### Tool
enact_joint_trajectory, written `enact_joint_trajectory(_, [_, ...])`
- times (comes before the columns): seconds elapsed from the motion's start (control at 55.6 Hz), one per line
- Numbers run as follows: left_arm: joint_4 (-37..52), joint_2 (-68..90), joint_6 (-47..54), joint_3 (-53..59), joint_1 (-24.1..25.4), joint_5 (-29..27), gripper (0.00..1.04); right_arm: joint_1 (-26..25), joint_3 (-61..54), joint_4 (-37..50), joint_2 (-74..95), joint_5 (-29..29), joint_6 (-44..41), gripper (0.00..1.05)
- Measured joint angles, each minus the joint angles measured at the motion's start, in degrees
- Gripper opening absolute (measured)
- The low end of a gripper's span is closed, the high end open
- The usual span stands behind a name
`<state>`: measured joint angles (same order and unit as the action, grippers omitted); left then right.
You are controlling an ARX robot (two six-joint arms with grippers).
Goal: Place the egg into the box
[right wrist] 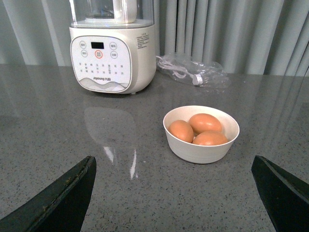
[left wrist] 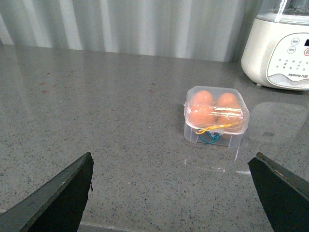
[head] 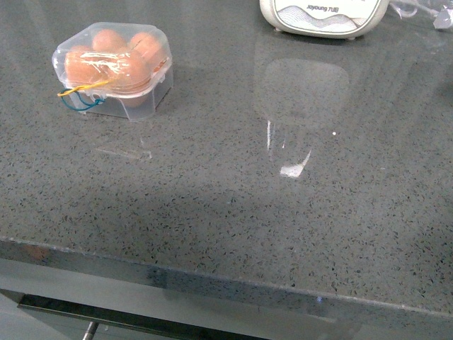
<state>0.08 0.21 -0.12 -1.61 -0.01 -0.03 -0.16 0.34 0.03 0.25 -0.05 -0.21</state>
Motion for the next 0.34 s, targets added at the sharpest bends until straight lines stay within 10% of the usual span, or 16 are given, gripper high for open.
enact_joint_trajectory(0.341, [0.0,0.0,0.0,0.0,0.0,0.0,0.98,0.0,0.0,0.0,0.0,0.0,0.0,0.97])
